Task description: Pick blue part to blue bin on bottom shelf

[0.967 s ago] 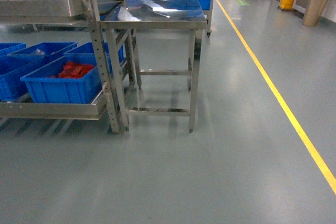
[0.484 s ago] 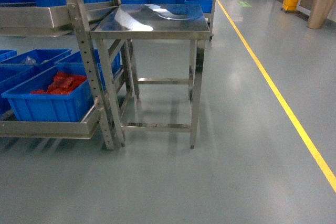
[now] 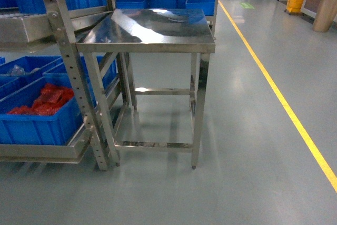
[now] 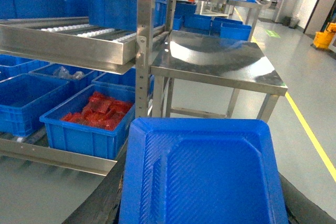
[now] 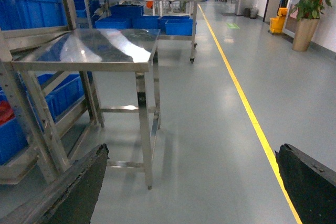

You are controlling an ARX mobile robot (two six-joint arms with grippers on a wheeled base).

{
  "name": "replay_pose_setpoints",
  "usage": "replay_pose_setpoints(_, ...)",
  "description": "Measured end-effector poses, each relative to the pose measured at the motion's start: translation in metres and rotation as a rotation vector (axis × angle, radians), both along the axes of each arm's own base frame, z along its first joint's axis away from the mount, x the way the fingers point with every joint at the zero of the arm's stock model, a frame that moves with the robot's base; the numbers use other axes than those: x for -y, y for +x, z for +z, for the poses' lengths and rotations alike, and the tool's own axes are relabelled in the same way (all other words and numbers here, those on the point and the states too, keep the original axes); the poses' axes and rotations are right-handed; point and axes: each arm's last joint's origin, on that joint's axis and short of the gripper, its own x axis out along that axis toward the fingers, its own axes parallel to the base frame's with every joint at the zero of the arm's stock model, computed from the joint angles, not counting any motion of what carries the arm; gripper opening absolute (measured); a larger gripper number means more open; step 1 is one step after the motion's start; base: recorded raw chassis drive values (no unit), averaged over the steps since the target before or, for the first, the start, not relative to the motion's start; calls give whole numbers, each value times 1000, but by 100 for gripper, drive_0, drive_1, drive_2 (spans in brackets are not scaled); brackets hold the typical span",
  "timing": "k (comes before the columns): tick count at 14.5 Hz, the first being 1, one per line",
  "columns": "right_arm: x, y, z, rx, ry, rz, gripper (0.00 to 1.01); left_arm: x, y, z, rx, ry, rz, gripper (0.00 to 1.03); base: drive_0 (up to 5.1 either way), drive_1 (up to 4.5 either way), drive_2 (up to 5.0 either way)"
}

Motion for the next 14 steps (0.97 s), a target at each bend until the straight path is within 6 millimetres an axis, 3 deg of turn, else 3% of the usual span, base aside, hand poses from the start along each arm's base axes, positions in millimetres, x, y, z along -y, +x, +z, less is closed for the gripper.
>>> replay_pose_setpoints(14,0,0,0,-1,0,0,98,0,0,0,-5,1,-1,43,8,417,-401)
